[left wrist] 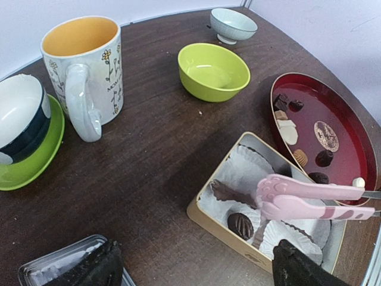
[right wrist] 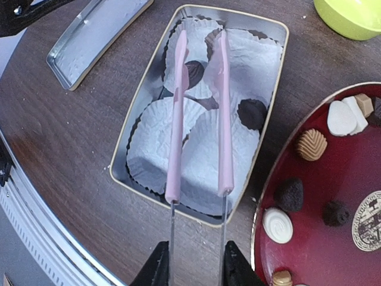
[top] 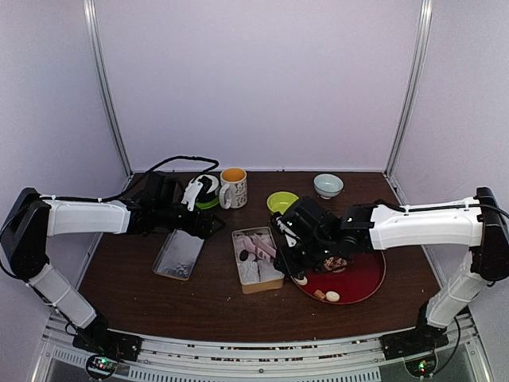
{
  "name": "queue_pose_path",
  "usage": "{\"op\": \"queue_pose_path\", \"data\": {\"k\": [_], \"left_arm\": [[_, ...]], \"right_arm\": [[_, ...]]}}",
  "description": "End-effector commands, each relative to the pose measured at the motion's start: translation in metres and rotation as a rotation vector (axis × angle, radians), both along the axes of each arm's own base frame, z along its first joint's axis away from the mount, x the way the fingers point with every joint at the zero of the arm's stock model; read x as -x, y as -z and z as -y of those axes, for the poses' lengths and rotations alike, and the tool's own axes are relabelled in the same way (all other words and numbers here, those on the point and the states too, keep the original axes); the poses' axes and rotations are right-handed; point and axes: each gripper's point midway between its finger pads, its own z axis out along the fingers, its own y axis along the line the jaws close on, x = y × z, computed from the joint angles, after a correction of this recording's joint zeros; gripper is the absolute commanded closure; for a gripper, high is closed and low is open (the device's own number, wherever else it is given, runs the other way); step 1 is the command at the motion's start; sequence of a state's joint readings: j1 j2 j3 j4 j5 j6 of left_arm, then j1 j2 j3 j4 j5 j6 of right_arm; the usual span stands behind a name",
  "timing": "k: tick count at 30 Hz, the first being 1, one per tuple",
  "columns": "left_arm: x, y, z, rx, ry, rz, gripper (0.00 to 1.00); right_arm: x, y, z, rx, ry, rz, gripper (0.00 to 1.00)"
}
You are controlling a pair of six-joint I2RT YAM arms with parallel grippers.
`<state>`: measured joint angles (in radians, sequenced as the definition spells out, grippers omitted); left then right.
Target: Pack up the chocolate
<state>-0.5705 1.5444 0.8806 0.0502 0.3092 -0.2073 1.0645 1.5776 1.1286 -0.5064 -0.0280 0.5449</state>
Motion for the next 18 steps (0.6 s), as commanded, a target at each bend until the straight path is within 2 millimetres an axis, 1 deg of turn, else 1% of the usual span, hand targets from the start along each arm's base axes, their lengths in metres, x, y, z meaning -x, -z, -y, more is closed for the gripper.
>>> {"op": "queue_pose_path", "data": {"k": [1,4,6,7,10,12,16,18], "left_arm": [[-0.001,-0.012,0.001,0.018,0.002,0.04,0.11],[-0.001,-0.012,0.001,0.017,0.004,0.037,0.11],[-0.001,-0.011,0.001,0.016,0.002,0.037,0.11],[-0.001,-0.011,0.001,0.015,0.001,0.036,0.11],[-0.002,-0.012,0.001,0.015,0.001,0.039,0.11],[-0.002,-0.012,0.001,0.016,0.002,0.04,0.11],[-0.002,-0.011,0.0,0.012,-0.001,0.039,0.11],[-0.001,-0.012,0.0,0.013,0.0,0.04,0.11]], "right_arm": [[0.013,-0.024,0.02,0.034,-0.017,-0.015,0.75],[0.023,-0.022,0.034,0.079,-0.021,-0.05,0.78],[0.031,-0.016,0.042,0.107,-0.025,-0.091,0.84],[0.036,-0.014,0.045,0.119,-0.028,-0.113,0.87],[0.043,-0.01,0.049,0.131,-0.026,-0.147,0.91],[0.042,-0.009,0.052,0.143,-0.017,-0.15,0.91],[0.036,-0.006,0.059,0.21,0.016,-0.129,0.91],[0.032,-0.005,0.059,0.225,0.02,-0.116,0.91]]}}
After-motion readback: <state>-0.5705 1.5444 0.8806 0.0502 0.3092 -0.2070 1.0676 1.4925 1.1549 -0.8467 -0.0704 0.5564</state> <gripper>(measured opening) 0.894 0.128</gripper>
